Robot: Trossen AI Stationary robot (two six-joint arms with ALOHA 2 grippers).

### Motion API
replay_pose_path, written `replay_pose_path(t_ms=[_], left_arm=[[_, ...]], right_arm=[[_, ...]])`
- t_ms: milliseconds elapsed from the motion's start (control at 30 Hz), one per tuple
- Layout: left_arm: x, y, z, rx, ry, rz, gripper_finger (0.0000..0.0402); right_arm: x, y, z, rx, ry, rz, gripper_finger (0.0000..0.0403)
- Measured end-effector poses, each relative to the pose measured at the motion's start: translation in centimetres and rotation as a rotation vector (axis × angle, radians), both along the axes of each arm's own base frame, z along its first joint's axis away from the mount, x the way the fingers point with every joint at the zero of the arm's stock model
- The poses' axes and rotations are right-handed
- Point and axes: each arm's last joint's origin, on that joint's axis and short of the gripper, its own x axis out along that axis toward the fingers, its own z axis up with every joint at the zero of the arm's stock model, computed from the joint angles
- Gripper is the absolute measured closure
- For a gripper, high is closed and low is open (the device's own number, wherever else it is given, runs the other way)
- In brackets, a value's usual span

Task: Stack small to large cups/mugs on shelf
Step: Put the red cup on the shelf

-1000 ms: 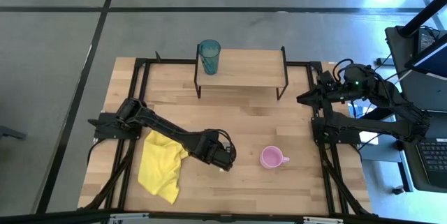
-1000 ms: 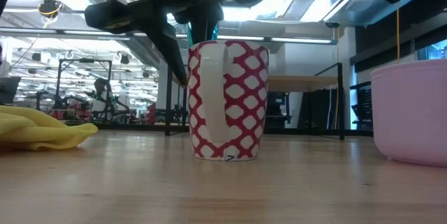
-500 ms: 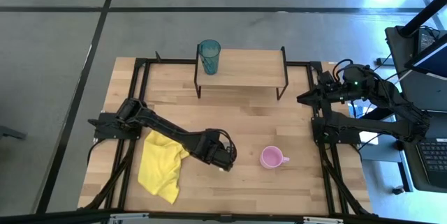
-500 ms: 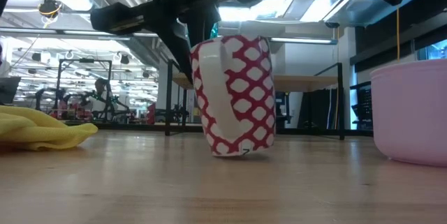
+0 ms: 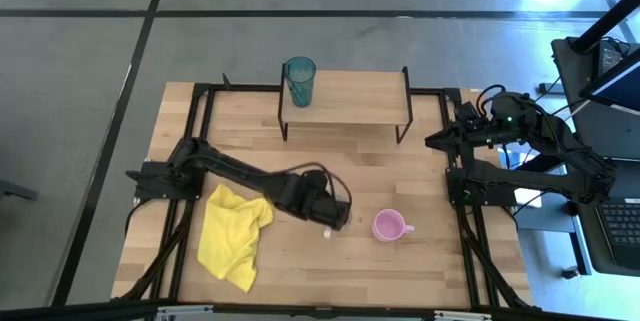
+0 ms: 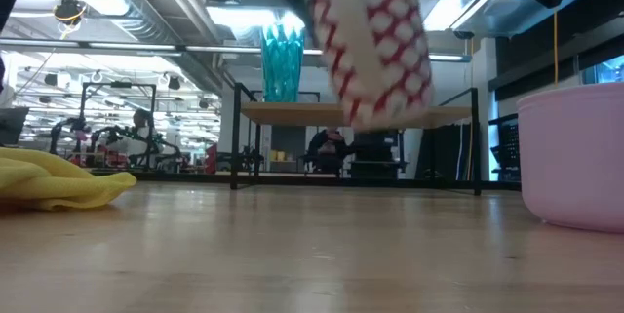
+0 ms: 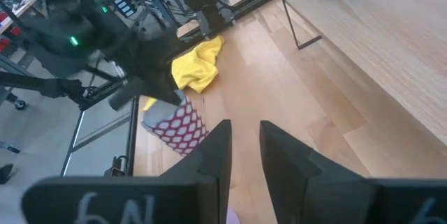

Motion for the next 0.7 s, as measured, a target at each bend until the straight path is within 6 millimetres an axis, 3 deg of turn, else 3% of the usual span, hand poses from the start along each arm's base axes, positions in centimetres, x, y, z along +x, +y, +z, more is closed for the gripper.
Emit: replay_pose_path(t_ms=[167,333,700], left_arm=[[-0.1,2.7,4.0,0.074,0.011,-0.043,0.0388],[-0.4,5.8,6.6,0.151,0.027,-0.055,0.0388],[0.2,12.9,8.4,0.264,0.013,-0.044,0.0388]], right_arm=[[0.0,0.0,0.0,0.001,0.004,0.0,0.0326],[-0.1,0.0,-0.2,0.009,0.022,-0.007,0.0326],[1.9,-1.1,-0.2,-0.105,0.051,-0.073,0.0326]])
